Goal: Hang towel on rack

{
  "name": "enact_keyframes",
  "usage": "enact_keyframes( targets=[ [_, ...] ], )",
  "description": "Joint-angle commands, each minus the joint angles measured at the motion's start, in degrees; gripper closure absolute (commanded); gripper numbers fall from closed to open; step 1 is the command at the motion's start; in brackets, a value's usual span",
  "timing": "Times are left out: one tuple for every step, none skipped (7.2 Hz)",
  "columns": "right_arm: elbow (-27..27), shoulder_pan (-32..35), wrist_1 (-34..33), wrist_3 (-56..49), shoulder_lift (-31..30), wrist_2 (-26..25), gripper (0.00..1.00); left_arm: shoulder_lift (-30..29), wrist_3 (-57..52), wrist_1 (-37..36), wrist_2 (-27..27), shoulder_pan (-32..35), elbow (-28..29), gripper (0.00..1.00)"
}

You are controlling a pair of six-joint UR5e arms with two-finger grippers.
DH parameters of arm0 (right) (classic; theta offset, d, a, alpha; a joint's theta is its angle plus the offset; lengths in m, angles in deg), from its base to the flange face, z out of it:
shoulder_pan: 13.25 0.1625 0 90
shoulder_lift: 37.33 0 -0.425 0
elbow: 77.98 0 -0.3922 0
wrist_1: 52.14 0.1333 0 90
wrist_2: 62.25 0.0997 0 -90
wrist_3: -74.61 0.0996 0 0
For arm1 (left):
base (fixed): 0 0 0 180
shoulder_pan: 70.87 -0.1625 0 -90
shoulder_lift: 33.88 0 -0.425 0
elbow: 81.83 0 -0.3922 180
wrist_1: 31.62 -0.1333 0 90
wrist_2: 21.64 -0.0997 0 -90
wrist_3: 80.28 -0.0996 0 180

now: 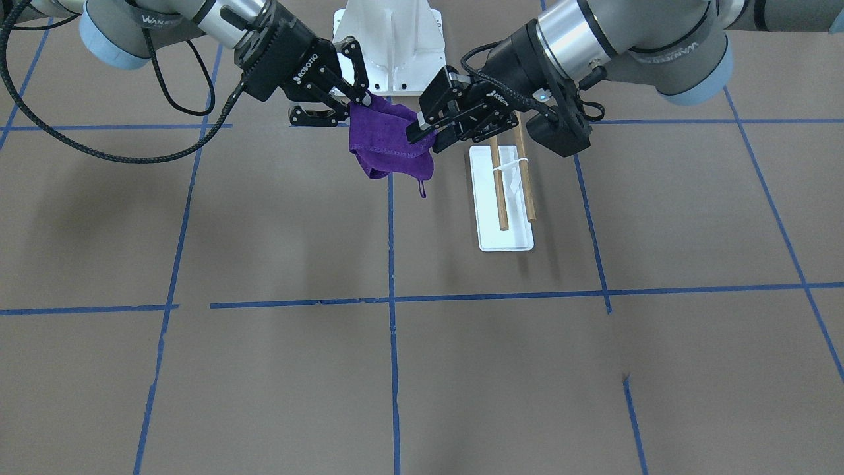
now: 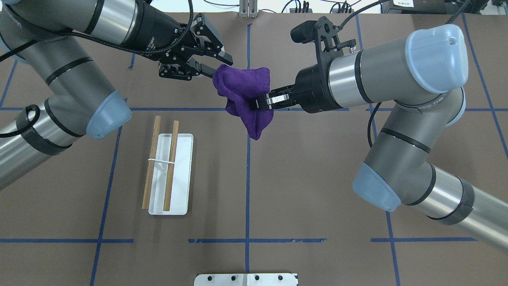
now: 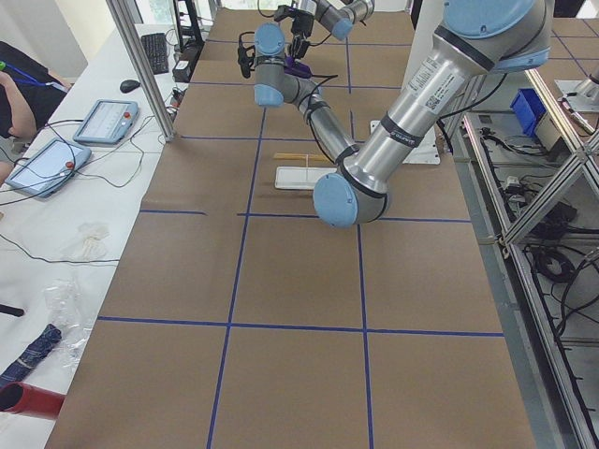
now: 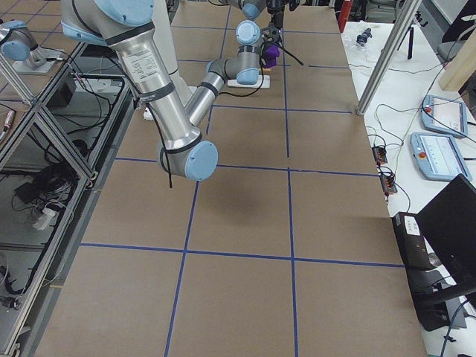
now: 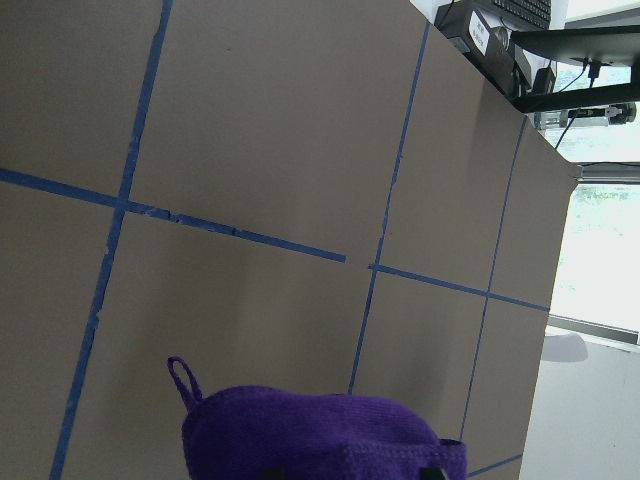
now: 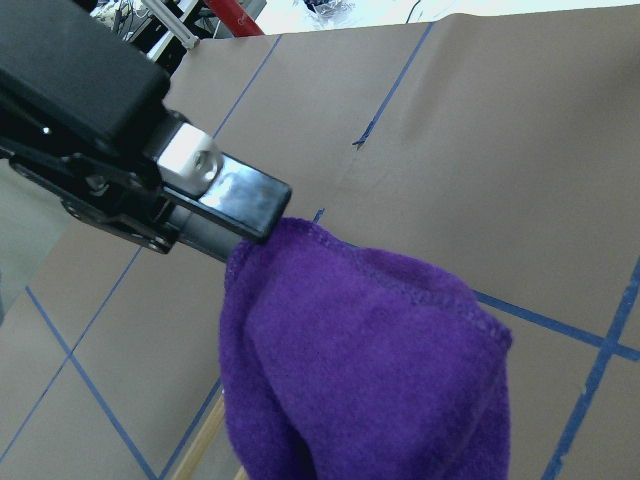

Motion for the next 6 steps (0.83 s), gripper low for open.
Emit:
enact_keyframes(
  targets=[
    [0.0, -0.3, 0.0, 0.1, 0.1, -0.5, 1.0, 0.0, -0.1, 0.0, 0.0, 0.0, -0.1, 0.51],
    [0.0, -0.4, 0.0, 0.1, 0.1, -0.8, 1.0, 0.0, 0.0, 0.0, 0.0, 0.0, -0.1, 0.54],
    [0.0, -0.4, 0.0, 0.1, 0.1, -0.8, 1.0, 0.0, 0.2, 0.0, 0.0, 0.0, -0.2, 0.73],
    [0.0, -0.4, 0.0, 0.1, 0.1, -0.8, 1.0, 0.0, 0.3, -0.1, 0.0, 0.0, -0.3, 0.91],
    [0.1, -0.4, 0.0, 0.2, 0.2, -0.8, 1.0, 0.1, 0.3, -0.1, 0.0, 0.0, -0.3, 0.96],
    [0.1, -0.4, 0.0, 0.2, 0.2, -0.8, 1.0, 0.3, 0.1, -0.1, 0.0, 0.0, -0.3, 1.0]
  ],
)
